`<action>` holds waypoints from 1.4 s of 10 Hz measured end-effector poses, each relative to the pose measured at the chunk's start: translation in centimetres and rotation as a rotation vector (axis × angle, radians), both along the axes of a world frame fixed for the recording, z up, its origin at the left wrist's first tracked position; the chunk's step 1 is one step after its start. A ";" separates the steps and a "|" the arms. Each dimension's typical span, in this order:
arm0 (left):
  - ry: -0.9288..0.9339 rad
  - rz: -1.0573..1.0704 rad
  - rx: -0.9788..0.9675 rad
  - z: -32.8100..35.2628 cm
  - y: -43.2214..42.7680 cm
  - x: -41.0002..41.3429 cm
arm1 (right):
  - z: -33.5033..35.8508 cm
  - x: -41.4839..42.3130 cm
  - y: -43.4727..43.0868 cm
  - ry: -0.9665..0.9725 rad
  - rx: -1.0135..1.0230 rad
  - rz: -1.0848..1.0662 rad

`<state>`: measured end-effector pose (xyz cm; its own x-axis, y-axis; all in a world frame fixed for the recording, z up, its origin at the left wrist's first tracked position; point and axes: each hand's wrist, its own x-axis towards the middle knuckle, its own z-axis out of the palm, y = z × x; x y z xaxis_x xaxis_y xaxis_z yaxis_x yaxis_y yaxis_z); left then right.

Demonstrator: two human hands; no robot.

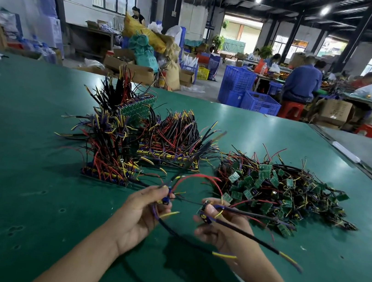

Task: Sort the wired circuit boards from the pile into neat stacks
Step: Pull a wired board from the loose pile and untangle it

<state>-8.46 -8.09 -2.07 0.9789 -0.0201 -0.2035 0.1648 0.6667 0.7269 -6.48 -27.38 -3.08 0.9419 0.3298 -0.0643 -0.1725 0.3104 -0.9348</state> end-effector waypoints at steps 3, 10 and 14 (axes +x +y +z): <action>0.062 0.270 -0.038 -0.4 1.7 1.1 | 0.8 0.7 -1.2 -0.128 0.005 -0.265; -0.258 0.611 1.225 -2.3 1.0 0.1 | -0.2 0.4 -0.8 -0.286 -0.036 -0.278; -0.465 0.090 1.001 -2.4 -3.2 -2.0 | -15.6 -9.1 5.6 -0.358 -0.328 0.081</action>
